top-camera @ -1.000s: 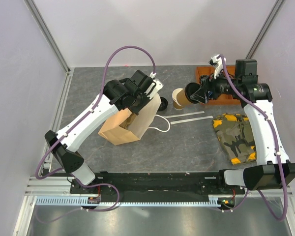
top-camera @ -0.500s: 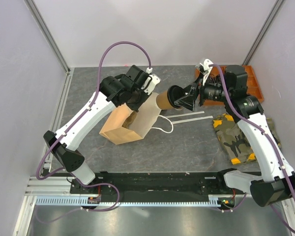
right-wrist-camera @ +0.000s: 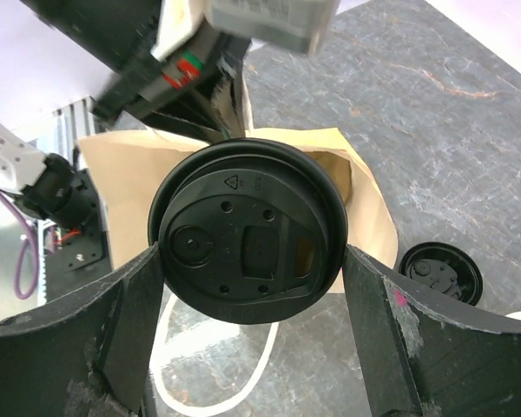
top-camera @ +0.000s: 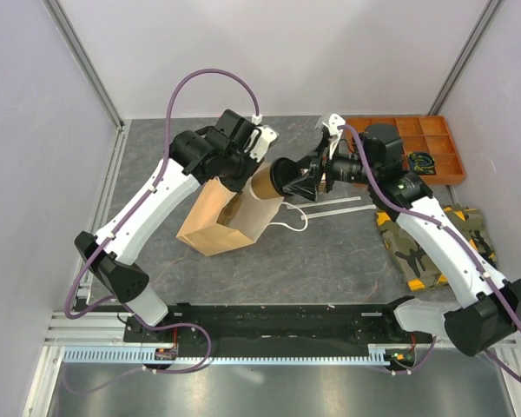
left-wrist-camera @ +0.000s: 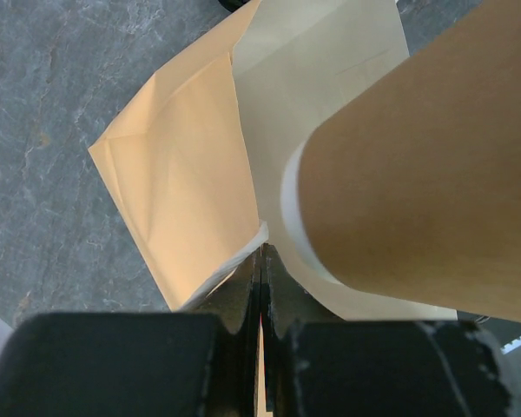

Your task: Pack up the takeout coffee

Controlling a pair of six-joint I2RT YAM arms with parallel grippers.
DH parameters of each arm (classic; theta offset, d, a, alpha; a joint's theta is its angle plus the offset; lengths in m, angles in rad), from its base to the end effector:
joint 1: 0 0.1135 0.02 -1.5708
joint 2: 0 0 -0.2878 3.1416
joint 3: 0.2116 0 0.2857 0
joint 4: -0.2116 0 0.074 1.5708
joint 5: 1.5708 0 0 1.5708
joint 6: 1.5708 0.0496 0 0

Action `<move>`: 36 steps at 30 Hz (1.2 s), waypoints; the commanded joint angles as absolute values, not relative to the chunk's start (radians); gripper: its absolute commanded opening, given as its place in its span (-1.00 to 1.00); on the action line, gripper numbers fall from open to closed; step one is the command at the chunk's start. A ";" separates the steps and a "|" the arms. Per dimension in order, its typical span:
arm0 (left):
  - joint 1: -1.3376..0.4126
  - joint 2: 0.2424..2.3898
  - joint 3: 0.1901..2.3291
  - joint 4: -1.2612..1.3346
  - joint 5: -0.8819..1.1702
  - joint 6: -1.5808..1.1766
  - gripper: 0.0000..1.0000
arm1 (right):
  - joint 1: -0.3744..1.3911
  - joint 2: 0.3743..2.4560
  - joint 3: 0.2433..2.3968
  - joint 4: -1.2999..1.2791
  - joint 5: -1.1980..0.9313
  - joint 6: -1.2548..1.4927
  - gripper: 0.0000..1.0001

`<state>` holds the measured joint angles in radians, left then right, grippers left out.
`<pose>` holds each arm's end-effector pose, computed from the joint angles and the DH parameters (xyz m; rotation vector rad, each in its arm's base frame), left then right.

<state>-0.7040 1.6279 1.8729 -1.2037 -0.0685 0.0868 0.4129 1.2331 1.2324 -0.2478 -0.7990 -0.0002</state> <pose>0.2795 -0.2329 0.4257 0.9506 2.3487 -0.1605 0.2690 0.1567 0.4181 -0.9297 1.6092 1.0111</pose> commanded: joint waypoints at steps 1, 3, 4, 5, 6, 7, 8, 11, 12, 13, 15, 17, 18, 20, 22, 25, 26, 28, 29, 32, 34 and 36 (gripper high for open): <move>-0.680 1.608 1.916 -1.186 -0.015 0.046 -0.96 | 0.433 1.258 1.204 -0.167 -0.759 -0.060 -0.39; -0.677 1.603 1.916 -1.183 -0.005 0.038 -0.96 | 0.442 1.262 1.192 -0.153 -0.753 -0.072 -0.40; -0.675 1.601 1.916 -1.180 -0.005 0.037 -0.96 | 0.454 1.272 1.190 -0.152 -0.749 -0.086 -0.41; -0.672 1.601 1.919 -1.177 0.027 0.034 -0.96 | 0.460 1.278 1.189 -0.150 -0.749 -0.095 -0.41; -0.664 1.597 1.921 -1.175 0.037 0.032 -0.96 | 0.465 1.282 1.186 -0.150 -0.744 -0.104 -0.42; -0.660 1.598 1.921 -1.172 0.043 0.029 -0.96 | 0.475 1.288 1.183 -0.150 -0.735 -0.118 -0.41; -0.655 1.597 1.921 -1.169 0.061 0.029 -0.96 | 0.480 1.292 1.181 -0.144 -0.736 -0.126 -0.42; -0.643 1.597 1.919 -1.163 0.092 0.020 -0.96 | 0.506 1.305 1.174 -0.123 -0.727 -0.146 -0.42; -0.638 1.597 1.919 -1.160 0.101 0.018 -0.96 | 0.514 1.311 1.172 -0.123 -0.721 -0.153 -0.42; -0.637 1.597 1.919 -1.160 0.107 0.017 -0.96 | 0.531 1.325 1.170 -0.121 -0.710 -0.159 -0.42; -0.627 1.597 1.908 -1.158 0.138 0.009 -0.96 | 0.548 1.339 1.158 -0.092 -0.672 -0.164 -0.43; -0.606 1.582 1.876 -1.137 0.176 0.009 -0.96 | 0.568 1.354 1.147 -0.055 -0.649 -0.169 -0.44; -0.585 1.577 1.868 -1.129 0.195 0.006 -0.96 | 0.574 1.361 1.135 -0.046 -0.626 -0.170 -0.44; -0.569 1.574 1.862 -1.115 0.228 -0.026 -0.96 | 0.591 1.377 1.126 -0.016 -0.595 -0.172 -0.46; -0.555 1.575 1.867 -1.114 0.247 -0.031 -0.96 | 0.610 1.390 1.111 -0.008 -0.563 -0.179 -0.47; -0.535 1.588 1.876 -1.111 0.285 -0.043 -0.96 | 0.636 1.408 1.098 0.034 -0.513 -0.196 -0.49; -0.531 1.592 1.878 -1.111 0.304 -0.052 -0.96 | 0.643 1.411 1.092 0.053 -0.499 -0.202 -0.50; -0.520 1.597 1.876 -1.111 0.319 -0.055 -0.96 | 0.660 1.428 1.085 0.083 -0.450 -0.209 -0.52; -0.519 1.597 1.873 -1.109 0.331 -0.057 -0.96 | 0.666 1.433 1.085 0.092 -0.439 -0.209 -0.52; -0.503 1.598 1.864 -1.108 0.362 -0.060 -0.96 | 0.684 1.462 1.095 0.113 -0.410 -0.210 -0.52; -0.494 1.598 1.858 -1.108 0.373 -0.060 -0.96 | 0.699 1.485 1.111 0.114 -0.382 -0.213 -0.53; -0.482 1.600 1.853 -1.108 0.390 -0.060 -0.96 | 0.707 1.506 1.129 0.107 -0.347 -0.225 -0.53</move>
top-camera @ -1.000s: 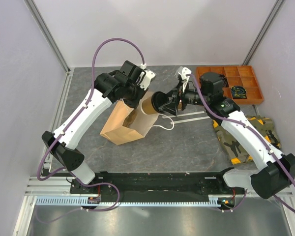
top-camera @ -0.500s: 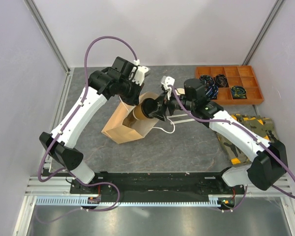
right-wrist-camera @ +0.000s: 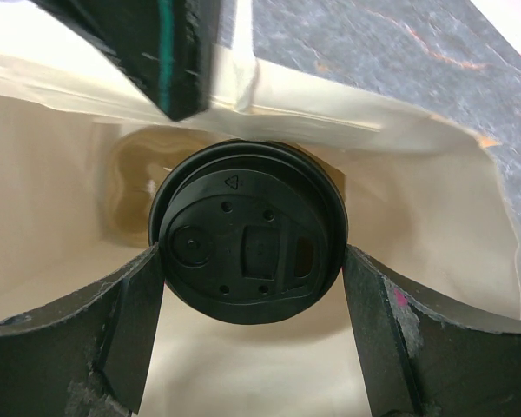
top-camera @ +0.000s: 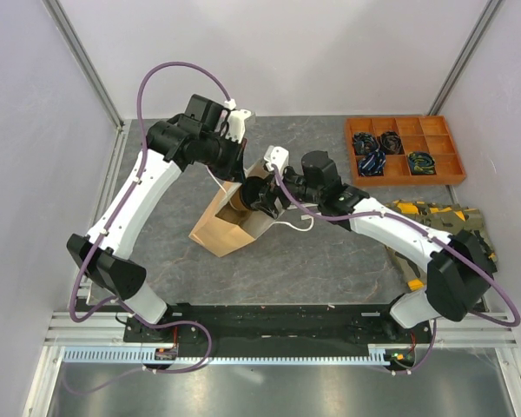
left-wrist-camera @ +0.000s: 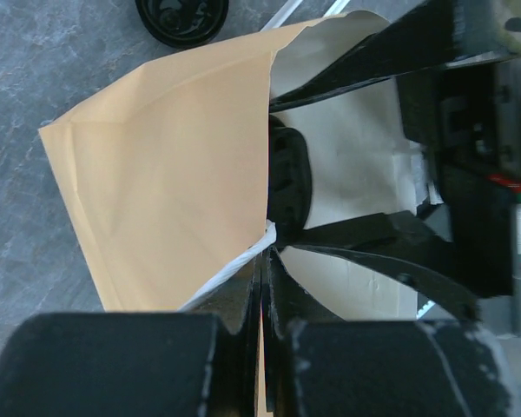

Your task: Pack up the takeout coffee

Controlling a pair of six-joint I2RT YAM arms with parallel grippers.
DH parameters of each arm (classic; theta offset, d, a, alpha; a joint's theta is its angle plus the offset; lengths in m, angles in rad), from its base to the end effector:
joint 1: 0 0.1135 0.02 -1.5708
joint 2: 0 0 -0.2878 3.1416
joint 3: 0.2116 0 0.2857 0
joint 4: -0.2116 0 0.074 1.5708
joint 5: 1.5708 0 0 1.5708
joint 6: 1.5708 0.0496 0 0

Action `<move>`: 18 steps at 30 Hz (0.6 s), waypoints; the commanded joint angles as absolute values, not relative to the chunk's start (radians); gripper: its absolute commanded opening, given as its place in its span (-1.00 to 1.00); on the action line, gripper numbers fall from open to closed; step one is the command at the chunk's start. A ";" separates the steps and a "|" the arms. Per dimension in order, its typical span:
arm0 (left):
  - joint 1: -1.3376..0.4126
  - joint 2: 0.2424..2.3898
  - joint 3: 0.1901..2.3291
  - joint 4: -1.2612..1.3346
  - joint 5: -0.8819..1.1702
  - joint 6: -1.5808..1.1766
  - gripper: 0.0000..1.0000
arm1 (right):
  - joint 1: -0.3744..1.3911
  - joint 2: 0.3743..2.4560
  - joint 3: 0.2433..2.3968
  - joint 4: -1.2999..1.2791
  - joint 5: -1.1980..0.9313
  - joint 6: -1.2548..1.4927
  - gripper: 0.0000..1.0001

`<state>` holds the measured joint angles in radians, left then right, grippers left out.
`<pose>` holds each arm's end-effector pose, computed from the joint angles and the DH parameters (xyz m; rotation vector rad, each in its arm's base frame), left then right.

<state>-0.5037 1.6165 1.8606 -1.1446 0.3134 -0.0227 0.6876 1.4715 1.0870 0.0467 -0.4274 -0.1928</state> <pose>0.3123 -0.1896 0.4318 0.7311 2.4019 -0.6096 0.2847 0.2604 0.3112 -1.0874 1.6143 0.7386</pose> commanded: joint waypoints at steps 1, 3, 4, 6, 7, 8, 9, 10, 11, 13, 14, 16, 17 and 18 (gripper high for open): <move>-0.479 1.600 1.852 -1.108 0.396 -0.061 -0.96 | 0.712 1.512 1.137 0.088 -0.338 -0.230 -0.53; -0.472 1.598 1.852 -1.106 0.413 -0.060 -0.96 | 0.716 1.531 1.164 0.063 -0.310 -0.248 -0.54; -0.471 1.597 1.850 -1.104 0.417 -0.058 -0.96 | 0.718 1.535 1.172 0.042 -0.302 -0.253 -0.54; -0.468 1.594 1.848 -1.101 0.437 -0.052 -0.96 | 0.716 1.549 1.192 0.017 -0.284 -0.274 -0.55; -0.466 1.592 1.845 -1.100 0.448 -0.048 -0.96 | 0.718 1.552 1.196 0.002 -0.278 -0.278 -0.56; -0.465 1.589 1.842 -1.097 0.457 -0.045 -0.96 | 0.719 1.557 1.201 0.002 -0.273 -0.282 -0.56; -0.463 1.586 1.838 -1.097 0.463 -0.041 -0.96 | 0.721 1.566 1.209 0.002 -0.259 -0.290 -0.55; -0.462 1.583 1.826 -1.091 0.469 -0.035 -0.96 | 0.722 1.571 1.212 -0.023 -0.252 -0.291 -0.56; -0.462 1.579 1.821 -1.088 0.482 -0.032 -0.96 | 0.723 1.577 1.215 -0.026 -0.247 -0.294 -0.56; -0.456 1.574 1.809 -1.083 0.491 -0.029 -0.96 | 0.726 1.594 1.224 -0.034 -0.239 -0.301 -0.56; -0.454 1.574 1.806 -1.081 0.502 -0.029 -0.96 | 0.726 1.598 1.226 -0.038 -0.239 -0.302 -0.56; -0.445 1.574 1.802 -1.081 0.512 -0.028 -0.96 | 0.726 1.615 1.238 -0.049 -0.248 -0.307 -0.56; -0.439 1.574 1.801 -1.081 0.517 -0.028 -0.96 | 0.726 1.623 1.249 -0.054 -0.255 -0.307 -0.56; -0.434 1.575 1.802 -1.080 0.520 -0.028 -0.96 | 0.724 1.632 1.255 -0.058 -0.259 -0.308 -0.56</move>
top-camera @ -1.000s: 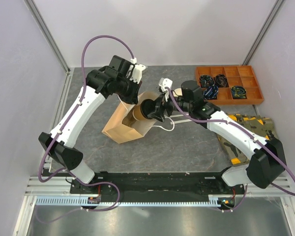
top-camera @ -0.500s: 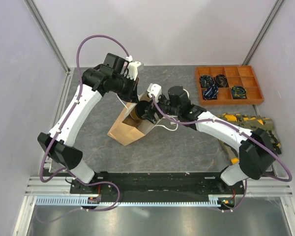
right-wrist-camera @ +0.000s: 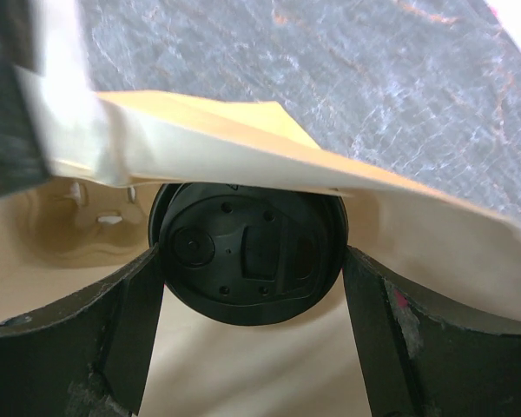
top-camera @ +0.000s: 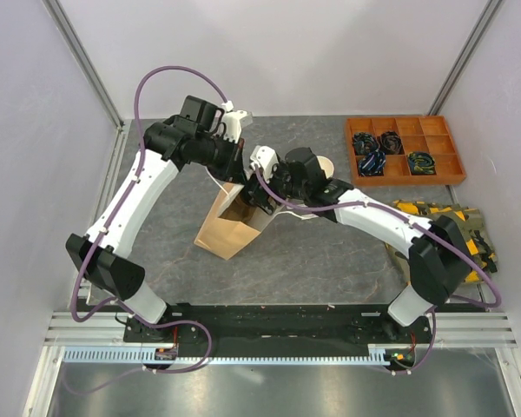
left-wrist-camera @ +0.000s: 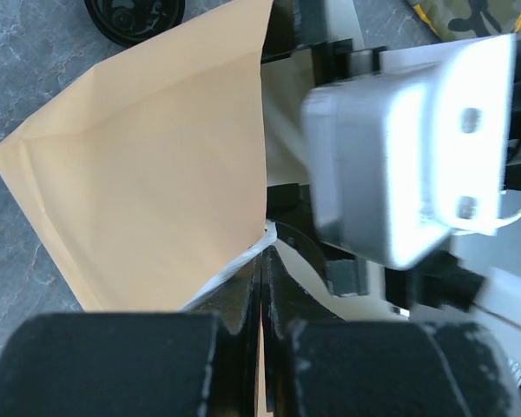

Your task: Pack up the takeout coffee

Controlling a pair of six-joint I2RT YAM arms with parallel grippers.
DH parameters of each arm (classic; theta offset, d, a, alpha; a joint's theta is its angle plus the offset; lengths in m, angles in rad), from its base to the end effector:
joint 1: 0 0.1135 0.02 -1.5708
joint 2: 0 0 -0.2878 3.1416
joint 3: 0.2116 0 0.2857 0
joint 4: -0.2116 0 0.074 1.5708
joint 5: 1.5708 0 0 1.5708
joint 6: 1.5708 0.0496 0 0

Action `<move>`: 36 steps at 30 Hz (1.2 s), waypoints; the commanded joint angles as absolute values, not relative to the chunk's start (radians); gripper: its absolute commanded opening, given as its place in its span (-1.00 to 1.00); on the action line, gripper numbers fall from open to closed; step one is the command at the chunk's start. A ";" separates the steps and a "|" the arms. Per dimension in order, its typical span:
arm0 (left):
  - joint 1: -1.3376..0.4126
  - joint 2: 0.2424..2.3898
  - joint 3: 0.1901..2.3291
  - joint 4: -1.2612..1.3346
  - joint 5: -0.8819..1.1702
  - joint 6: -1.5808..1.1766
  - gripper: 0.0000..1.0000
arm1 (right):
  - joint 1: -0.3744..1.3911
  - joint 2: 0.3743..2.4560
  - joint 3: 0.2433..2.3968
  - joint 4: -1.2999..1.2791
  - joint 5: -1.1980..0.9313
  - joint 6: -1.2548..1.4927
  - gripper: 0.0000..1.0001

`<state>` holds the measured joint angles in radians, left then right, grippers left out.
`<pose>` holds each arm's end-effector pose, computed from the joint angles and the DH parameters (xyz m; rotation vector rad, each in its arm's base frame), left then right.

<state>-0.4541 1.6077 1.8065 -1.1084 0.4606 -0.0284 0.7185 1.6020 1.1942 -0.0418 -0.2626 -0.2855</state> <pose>0.3186 -0.1801 0.4216 0.7249 2.4015 -0.7743 0.3069 0.2855 0.2925 -1.1291 1.7058 0.5378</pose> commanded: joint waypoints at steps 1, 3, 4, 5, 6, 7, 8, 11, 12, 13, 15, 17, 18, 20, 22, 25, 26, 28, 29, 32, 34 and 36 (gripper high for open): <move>-0.430 1.577 1.801 -1.081 0.537 -0.028 -0.96 | 0.726 1.637 1.258 -0.061 -0.267 -0.311 -0.57; -0.417 1.577 1.799 -1.081 0.546 -0.029 -0.96 | 0.726 1.654 1.269 -0.061 -0.267 -0.311 -0.57; -0.414 1.578 1.796 -1.080 0.558 -0.029 -0.96 | 0.727 1.661 1.273 -0.066 -0.267 -0.314 -0.57; -0.402 1.580 1.792 -1.081 0.566 -0.031 -0.96 | 0.727 1.669 1.282 -0.069 -0.261 -0.316 -0.56; -0.396 1.578 1.790 -1.081 0.569 -0.032 -0.96 | 0.726 1.687 1.287 -0.069 -0.259 -0.318 -0.57; -0.387 1.585 1.786 -1.083 0.578 -0.035 -0.96 | 0.727 1.693 1.293 -0.075 -0.258 -0.319 -0.56; -0.370 1.585 1.786 -1.086 0.586 -0.035 -0.96 | 0.727 1.701 1.304 -0.077 -0.261 -0.322 -0.57; -0.344 1.597 1.786 -1.097 0.595 -0.028 -0.96 | 0.727 1.726 1.327 -0.081 -0.276 -0.324 -0.57; -0.341 1.598 1.784 -1.103 0.598 -0.023 -0.96 | 0.729 1.744 1.338 -0.086 -0.279 -0.324 -0.57; -0.334 1.601 1.786 -1.103 0.597 -0.015 -0.96 | 0.729 1.755 1.353 -0.109 -0.281 -0.324 -0.57; -0.321 1.608 1.787 -1.108 0.600 -0.012 -0.96 | 0.729 1.787 1.399 -0.133 -0.285 -0.324 -0.58; -0.307 1.612 1.787 -1.114 0.603 -0.006 -0.96 | 0.729 1.821 1.446 -0.176 -0.296 -0.328 -0.58; -0.301 1.614 1.786 -1.115 0.606 -0.005 -0.96 | 0.729 1.833 1.468 -0.219 -0.308 -0.336 -0.58; -0.285 1.618 1.786 -1.117 0.609 -0.002 -0.96 | 0.729 1.870 1.535 -0.265 -0.314 -0.336 -0.58; -0.278 1.618 1.784 -1.115 0.617 -0.002 -0.96 | 0.729 1.893 1.586 -0.342 -0.333 -0.339 -0.59; -0.253 1.621 1.775 -1.115 0.627 -0.002 -0.96 | 0.729 1.940 1.695 -0.434 -0.353 -0.344 -0.58; -0.232 1.623 1.769 -1.114 0.632 -0.005 -0.96 | 0.727 1.963 1.709 -0.452 -0.353 -0.345 -0.59; -0.203 1.631 1.755 -1.112 0.664 -0.014 -0.96 | 0.730 1.979 1.730 -0.477 -0.348 -0.354 -0.58; -0.183 1.632 1.752 -1.114 0.669 -0.014 -0.96 | 0.730 1.993 1.738 -0.480 -0.347 -0.357 -0.59; -0.163 1.628 1.741 -1.117 0.673 -0.003 -0.96 | 0.739 2.032 1.788 -0.509 -0.345 -0.373 -0.59; -0.152 1.628 1.740 -1.123 0.658 -0.002 -0.96 | 0.742 2.054 1.833 -0.540 -0.354 -0.379 -0.59; -0.140 1.626 1.735 -1.127 0.629 -0.002 -0.96 | 0.749 2.088 1.870 -0.583 -0.364 -0.393 -0.58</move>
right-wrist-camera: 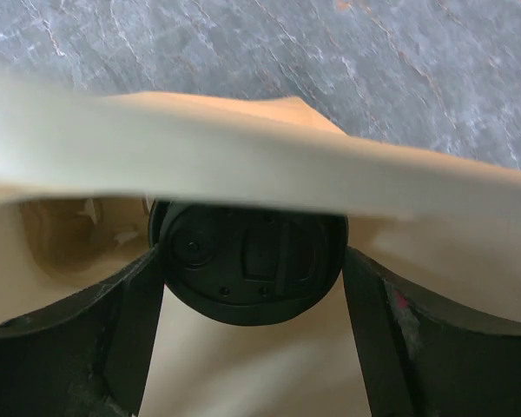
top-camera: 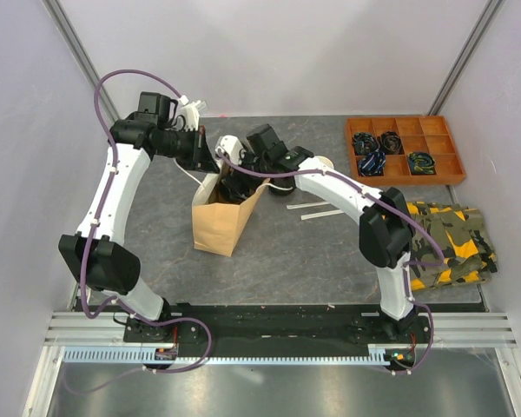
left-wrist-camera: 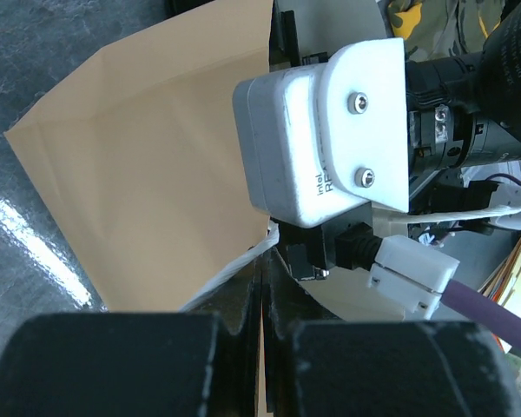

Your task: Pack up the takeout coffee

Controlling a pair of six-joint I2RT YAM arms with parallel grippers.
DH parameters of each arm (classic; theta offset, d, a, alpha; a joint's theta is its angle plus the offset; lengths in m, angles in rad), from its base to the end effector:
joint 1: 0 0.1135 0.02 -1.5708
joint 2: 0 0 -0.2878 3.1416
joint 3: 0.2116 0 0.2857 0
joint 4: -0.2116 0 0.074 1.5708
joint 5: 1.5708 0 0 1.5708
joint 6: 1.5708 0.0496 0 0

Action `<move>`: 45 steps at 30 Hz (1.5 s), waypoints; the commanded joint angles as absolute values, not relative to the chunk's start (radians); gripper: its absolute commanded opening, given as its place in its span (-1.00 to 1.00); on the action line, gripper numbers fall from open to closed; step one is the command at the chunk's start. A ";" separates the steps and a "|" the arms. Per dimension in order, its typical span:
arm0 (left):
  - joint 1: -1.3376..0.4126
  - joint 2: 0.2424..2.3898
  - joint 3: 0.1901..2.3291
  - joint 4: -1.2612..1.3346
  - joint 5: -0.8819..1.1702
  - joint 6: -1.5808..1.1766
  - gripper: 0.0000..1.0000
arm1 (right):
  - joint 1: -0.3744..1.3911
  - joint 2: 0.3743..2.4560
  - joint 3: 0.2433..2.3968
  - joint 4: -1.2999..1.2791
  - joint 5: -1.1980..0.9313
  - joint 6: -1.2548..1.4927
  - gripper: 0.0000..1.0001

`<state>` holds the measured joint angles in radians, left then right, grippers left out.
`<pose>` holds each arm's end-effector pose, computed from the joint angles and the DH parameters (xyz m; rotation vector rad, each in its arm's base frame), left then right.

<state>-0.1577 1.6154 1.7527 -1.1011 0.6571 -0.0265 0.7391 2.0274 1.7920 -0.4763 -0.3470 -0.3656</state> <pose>0.3566 -0.0874 0.4056 0.4225 2.4325 -0.9041 0.3758 0.3654 0.2862 -1.3600 1.8557 0.5900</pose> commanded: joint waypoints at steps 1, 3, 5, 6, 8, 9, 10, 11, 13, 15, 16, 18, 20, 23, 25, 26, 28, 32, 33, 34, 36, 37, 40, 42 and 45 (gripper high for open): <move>-0.132 1.628 1.733 -1.127 0.620 0.024 -0.96 | 0.752 2.100 1.909 -0.600 -0.365 -0.397 -0.58; -0.127 1.629 1.730 -1.131 0.597 0.034 -0.96 | 0.755 2.135 1.950 -0.646 -0.371 -0.405 -0.58; -0.124 1.629 1.727 -1.131 0.588 0.049 -0.96 | 0.761 2.167 1.993 -0.669 -0.370 -0.408 -0.57; -0.124 1.629 1.723 -1.129 0.581 0.061 -0.96 | 0.762 2.177 2.008 -0.695 -0.367 -0.413 -0.57; -0.118 1.625 1.715 -1.127 0.580 0.071 -0.96 | 0.765 2.207 2.055 -0.736 -0.368 -0.414 -0.57; -0.115 1.624 1.713 -1.126 0.590 0.072 -0.96 | 0.765 2.218 2.071 -0.748 -0.371 -0.417 -0.57; -0.107 1.621 1.713 -1.123 0.597 0.074 -0.96 | 0.767 2.232 2.097 -0.762 -0.371 -0.420 -0.57; -0.103 1.620 1.715 -1.124 0.604 0.078 -0.96 | 0.767 2.238 2.108 -0.791 -0.373 -0.423 -0.57; -0.098 1.611 1.712 -1.124 0.633 0.089 -0.96 | 0.767 2.238 2.115 -0.813 -0.379 -0.446 -0.57; -0.097 1.592 1.701 -1.124 0.644 0.104 -0.96 | 0.773 2.229 2.109 -0.842 -0.382 -0.472 -0.58; -0.097 1.585 1.697 -1.124 0.647 0.107 -0.96 | 0.775 2.221 2.106 -0.854 -0.385 -0.504 -0.58; -0.097 1.560 1.681 -1.131 0.666 0.123 -0.96 | 0.782 2.214 2.095 -0.894 -0.387 -0.535 -0.58; -0.097 1.548 1.669 -1.137 0.680 0.133 -0.86 | 0.792 2.201 2.086 -0.925 -0.385 -0.567 -0.59; -0.094 1.525 1.658 -1.141 0.690 0.132 -0.69 | 0.796 2.194 2.079 -0.957 -0.384 -0.587 -0.59; -0.084 1.513 1.654 -1.143 0.696 0.129 -0.46 | 0.799 2.187 2.074 -0.971 -0.385 -0.592 -0.60; -0.078 1.506 1.654 -1.144 0.699 0.126 -0.39 | 0.799 2.186 2.071 -0.983 -0.384 -0.594 -0.60; -0.066 1.496 1.657 -1.155 0.733 0.127 -0.23 | 0.801 2.177 2.066 -0.995 -0.383 -0.601 -0.60; -0.057 1.473 1.664 -1.175 0.790 0.156 0.11 | 0.799 2.146 2.046 -1.057 -0.379 -0.627 -0.61; -0.057 1.467 1.663 -1.178 0.801 0.163 0.18 | 0.801 2.137 2.028 -1.065 -0.377 -0.640 -0.62; -0.055 1.463 1.661 -1.184 0.811 0.167 0.20 | 0.799 2.114 2.014 -1.071 -0.376 -0.643 -0.61; -0.055 1.451 1.657 -1.189 0.868 0.189 0.27 | 0.802 2.094 1.985 -1.094 -0.370 -0.652 -0.62; -0.055 1.445 1.654 -1.189 0.894 0.196 0.35 | 0.802 2.076 1.977 -1.097 -0.367 -0.655 -0.62; -0.055 1.421 1.635 -1.190 1.041 0.224 0.59 | 0.802 2.045 1.939 -1.109 -0.357 -0.657 -0.62; -0.057 1.392 1.609 -1.164 1.149 0.238 0.89 | 0.801 2.031 1.925 -1.109 -0.356 -0.650 -0.62; -0.057 1.346 1.562 -1.100 1.251 0.238 0.97 | 0.802 2.028 1.927 -1.106 -0.357 -0.634 -0.62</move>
